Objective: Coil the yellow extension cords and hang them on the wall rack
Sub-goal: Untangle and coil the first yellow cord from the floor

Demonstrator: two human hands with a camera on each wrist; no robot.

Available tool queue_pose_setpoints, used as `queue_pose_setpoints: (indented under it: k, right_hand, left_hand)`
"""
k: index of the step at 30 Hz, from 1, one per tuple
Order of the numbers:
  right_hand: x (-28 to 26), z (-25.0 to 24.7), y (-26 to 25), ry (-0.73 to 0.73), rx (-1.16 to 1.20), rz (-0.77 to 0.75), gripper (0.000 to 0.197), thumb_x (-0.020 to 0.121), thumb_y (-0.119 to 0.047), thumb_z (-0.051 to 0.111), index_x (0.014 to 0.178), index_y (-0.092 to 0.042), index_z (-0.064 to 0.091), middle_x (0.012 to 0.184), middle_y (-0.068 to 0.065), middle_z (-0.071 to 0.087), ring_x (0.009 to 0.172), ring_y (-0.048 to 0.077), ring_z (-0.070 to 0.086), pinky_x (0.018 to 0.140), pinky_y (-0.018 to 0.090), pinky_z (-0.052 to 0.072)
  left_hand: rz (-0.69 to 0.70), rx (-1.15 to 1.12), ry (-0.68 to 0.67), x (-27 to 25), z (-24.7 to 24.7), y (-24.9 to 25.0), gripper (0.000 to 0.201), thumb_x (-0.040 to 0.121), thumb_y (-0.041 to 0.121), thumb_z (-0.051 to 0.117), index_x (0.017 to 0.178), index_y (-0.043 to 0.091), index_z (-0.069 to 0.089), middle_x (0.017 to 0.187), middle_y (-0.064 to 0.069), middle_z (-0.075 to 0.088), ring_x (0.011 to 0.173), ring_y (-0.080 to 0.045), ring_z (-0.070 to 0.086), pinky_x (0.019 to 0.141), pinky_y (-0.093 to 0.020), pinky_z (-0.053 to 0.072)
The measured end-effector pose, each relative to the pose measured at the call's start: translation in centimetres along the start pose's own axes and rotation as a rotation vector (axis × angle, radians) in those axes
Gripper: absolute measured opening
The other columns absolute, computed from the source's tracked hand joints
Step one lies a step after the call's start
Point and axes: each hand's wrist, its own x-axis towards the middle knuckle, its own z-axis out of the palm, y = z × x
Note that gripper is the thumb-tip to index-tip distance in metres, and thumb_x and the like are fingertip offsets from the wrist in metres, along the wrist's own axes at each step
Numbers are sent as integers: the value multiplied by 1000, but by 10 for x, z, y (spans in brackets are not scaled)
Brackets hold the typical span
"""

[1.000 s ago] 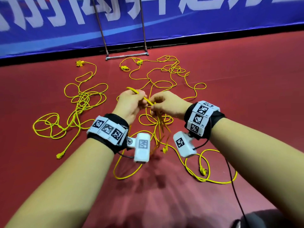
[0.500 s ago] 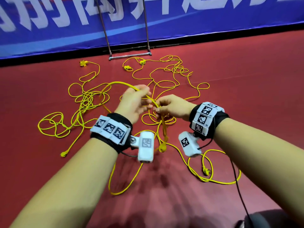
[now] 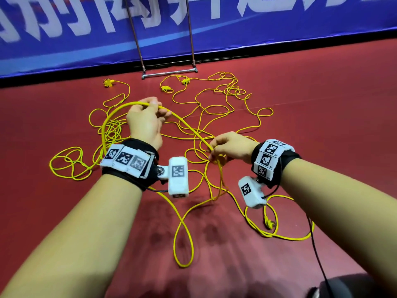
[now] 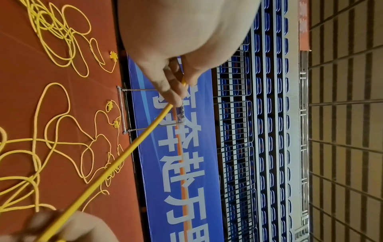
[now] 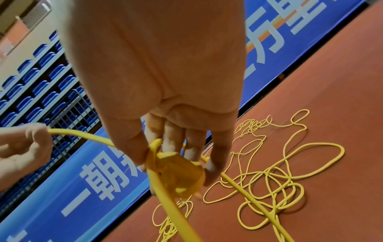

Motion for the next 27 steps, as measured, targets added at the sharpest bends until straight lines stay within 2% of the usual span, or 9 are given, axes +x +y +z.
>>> queue_pose_setpoints:
  k: [5,8,12,14,16,19,22,25,27]
  right_hand:
    - [0,-1,1,-15,84,83,20,85,6,54,99,-3,66,82,13,70,65,20,60,66,33,55]
    - [-1,-7,10,39,53,153,29,86,7,42,90,-9,66,77,6,68,69,20,64,62,32,55]
    - [-4,-15,21,149,20,212,36,88,8,30,88,-12,61,83,9,64,63,26,66,57,30,50]
    - [-2,-18,20,206,66,189,38,88,10,31,100,-13,58,82,9,63,55,24,66,50,26,49]
    - [0,-19,15,266,129,150,46,88,13,35,121,-15,51,83,12,64,51,25,65,43,24,48]
    - [5,-19,6,313,196,106,57,88,12,41,136,-18,36,84,13,69,52,27,66,49,28,50]
    - [6,-17,-1,320,285,114,54,89,8,42,139,-12,32,85,13,70,50,26,66,54,31,49]
    - [6,-18,0,329,340,122,43,94,1,45,135,-5,33,82,11,70,46,22,64,45,23,46]
    - [5,-21,3,332,342,123,25,98,-2,44,122,-1,40,80,9,69,43,19,64,40,20,42]
  left_hand:
    - [29,6,77,1,-2,-3,7,100,1,47,98,2,54,76,-7,53,51,-10,51,58,-26,54]
    - [29,-13,106,4,-5,3,9,101,0,44,99,3,53,74,-6,51,48,-9,49,56,-24,51]
    - [-16,68,54,6,-4,14,24,99,-2,38,86,11,54,69,-3,49,42,-6,42,44,-21,41]
    - [-81,160,4,5,-3,14,26,97,0,38,84,14,55,66,0,47,39,-5,38,40,-20,36]
    - [-170,259,-39,4,-3,10,22,96,5,44,82,16,57,63,2,45,37,-5,34,41,-18,33]
    - [-225,448,-86,-2,-3,1,21,92,10,53,73,18,56,57,4,42,35,-7,29,43,-17,29]
    - [-205,623,-103,-7,-8,-17,24,89,8,56,69,18,50,57,0,41,41,-11,33,47,-19,28]
    - [-234,780,-127,-11,-15,-37,21,87,9,58,70,17,49,63,-4,45,53,-17,39,52,-23,31]
    - [-264,881,-172,-16,-18,-49,18,85,7,55,70,15,49,66,-6,45,53,-18,40,51,-23,33]
